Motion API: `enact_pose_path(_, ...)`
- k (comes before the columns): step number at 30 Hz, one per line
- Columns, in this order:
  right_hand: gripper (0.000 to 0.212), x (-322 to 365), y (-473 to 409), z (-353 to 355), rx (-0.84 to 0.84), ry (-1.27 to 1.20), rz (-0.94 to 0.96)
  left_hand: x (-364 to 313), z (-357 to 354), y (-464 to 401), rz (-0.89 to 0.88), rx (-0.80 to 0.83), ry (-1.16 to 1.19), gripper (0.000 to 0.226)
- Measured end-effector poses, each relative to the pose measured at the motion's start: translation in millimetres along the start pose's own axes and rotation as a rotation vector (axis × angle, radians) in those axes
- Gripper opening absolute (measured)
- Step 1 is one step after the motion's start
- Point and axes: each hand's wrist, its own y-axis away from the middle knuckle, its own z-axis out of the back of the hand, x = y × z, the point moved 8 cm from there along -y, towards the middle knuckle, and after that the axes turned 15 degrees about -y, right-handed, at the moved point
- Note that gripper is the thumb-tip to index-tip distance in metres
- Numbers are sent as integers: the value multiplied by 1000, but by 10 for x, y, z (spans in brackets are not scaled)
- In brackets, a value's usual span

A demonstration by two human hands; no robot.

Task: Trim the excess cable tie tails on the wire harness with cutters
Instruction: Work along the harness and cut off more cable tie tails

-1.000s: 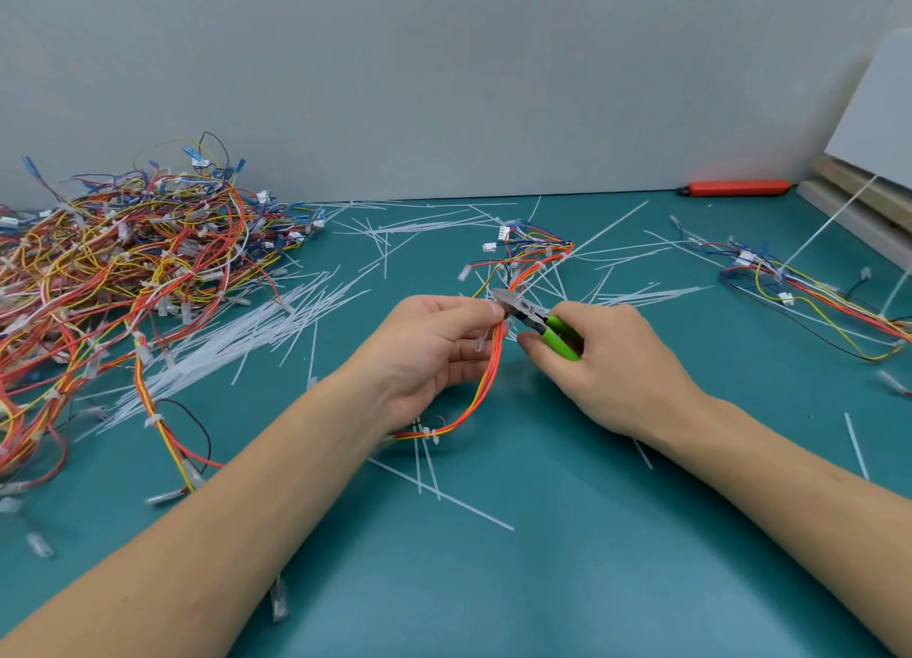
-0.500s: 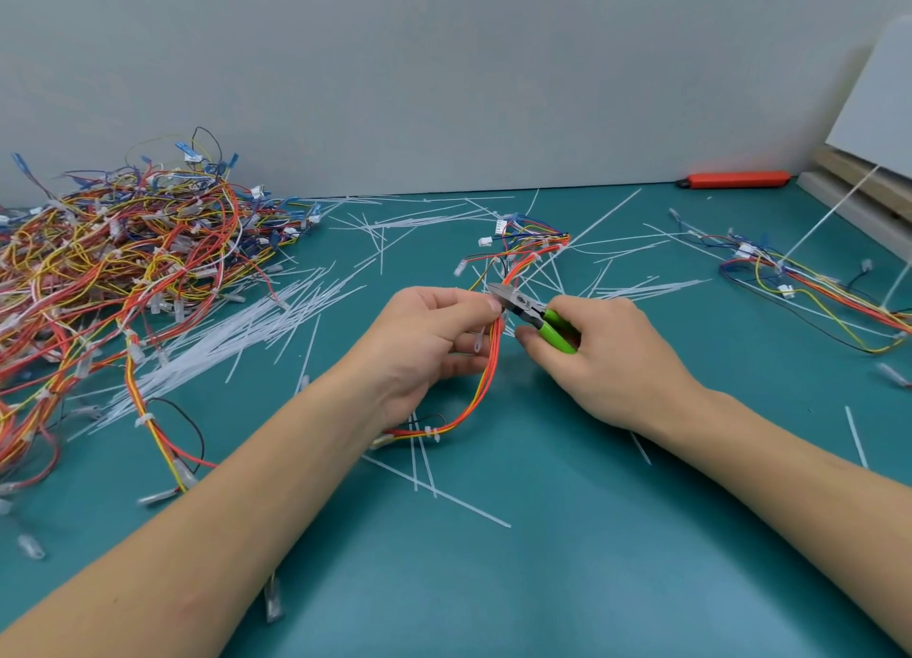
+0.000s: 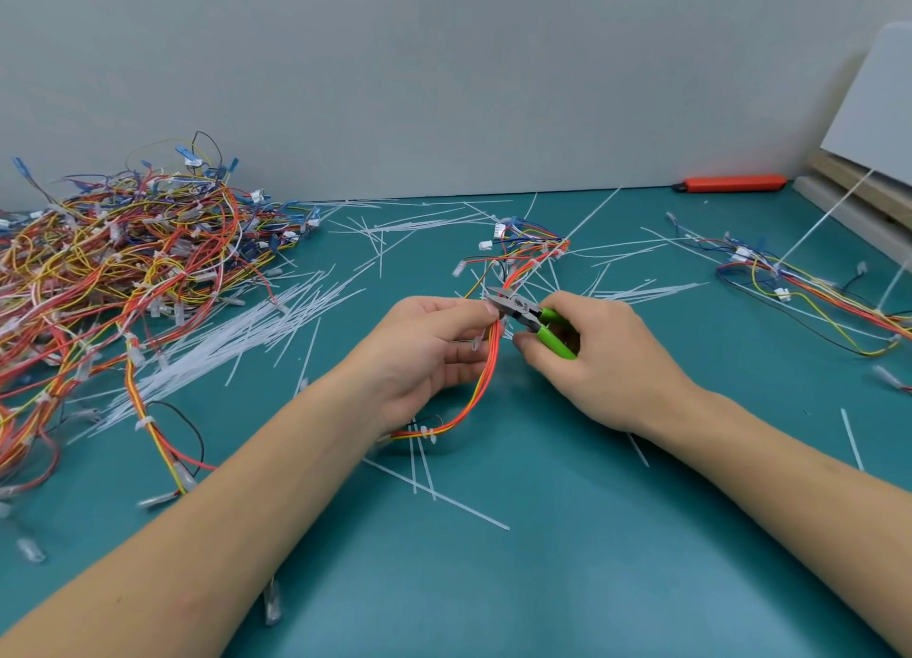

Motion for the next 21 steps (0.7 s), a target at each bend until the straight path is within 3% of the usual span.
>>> enact_pose_path(8,52,-2,1,11,-31,101,-21,-38,7,6,-35,-9,-21,22)
enact_pose_path(21,35,-10,-8,-7,-5,50,10,-61,52,21,-62,-102,-107,13)
